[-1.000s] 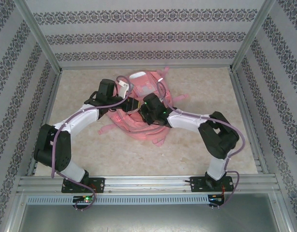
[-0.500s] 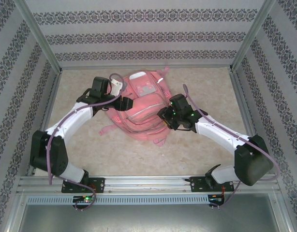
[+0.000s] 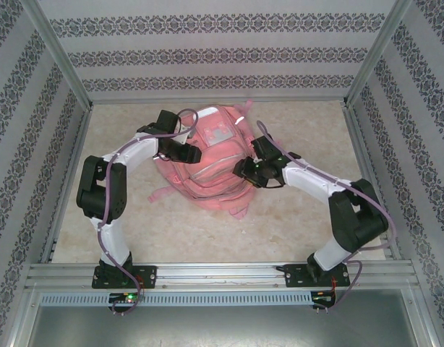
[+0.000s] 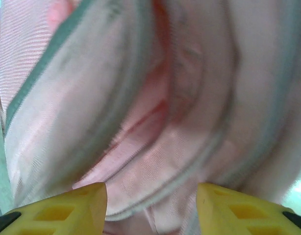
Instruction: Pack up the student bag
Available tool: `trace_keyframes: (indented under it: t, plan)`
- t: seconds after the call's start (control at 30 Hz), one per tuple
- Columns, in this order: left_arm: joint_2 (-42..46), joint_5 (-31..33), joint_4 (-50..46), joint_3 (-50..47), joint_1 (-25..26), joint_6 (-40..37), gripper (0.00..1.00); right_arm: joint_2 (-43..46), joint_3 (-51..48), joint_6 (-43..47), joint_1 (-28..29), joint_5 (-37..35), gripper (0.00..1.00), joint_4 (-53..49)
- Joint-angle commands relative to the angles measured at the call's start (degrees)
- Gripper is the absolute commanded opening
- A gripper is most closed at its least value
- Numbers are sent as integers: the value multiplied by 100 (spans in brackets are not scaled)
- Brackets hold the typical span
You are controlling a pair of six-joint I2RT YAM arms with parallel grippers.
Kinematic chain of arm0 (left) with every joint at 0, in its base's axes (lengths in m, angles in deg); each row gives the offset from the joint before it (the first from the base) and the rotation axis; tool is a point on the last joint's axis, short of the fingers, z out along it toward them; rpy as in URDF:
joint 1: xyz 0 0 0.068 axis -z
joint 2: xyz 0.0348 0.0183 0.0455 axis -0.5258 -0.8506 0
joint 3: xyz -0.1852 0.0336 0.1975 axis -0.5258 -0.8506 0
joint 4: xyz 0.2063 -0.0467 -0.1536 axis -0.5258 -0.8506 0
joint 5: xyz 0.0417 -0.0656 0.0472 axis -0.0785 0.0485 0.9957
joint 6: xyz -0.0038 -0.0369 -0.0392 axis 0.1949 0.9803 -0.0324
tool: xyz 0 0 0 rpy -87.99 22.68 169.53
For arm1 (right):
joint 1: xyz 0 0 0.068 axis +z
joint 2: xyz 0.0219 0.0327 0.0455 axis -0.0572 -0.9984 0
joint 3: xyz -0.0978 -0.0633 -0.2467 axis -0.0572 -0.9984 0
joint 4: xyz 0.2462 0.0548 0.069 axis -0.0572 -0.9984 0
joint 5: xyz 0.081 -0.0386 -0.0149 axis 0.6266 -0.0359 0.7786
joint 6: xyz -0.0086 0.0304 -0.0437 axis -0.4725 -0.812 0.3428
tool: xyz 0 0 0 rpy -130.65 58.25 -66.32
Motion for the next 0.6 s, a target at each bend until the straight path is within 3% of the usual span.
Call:
trace_keyframes:
  t: [0.0,0.17,0.43,0.57]
  plan:
    - [53,83,-465,-406,88,-4,55,-357,402,498,-24,74,49,163]
    - [335,-115,-183,-1270,267,7,47,-699,618,1080,-117,62,48,379]
    - [1337,-430,178,-2372,803,691,46,-1124,959,1586,-635,723,43,843]
    - [1958,43,-65,-2214,813,13,48,-1331,1272,1707,-737,897,44,653]
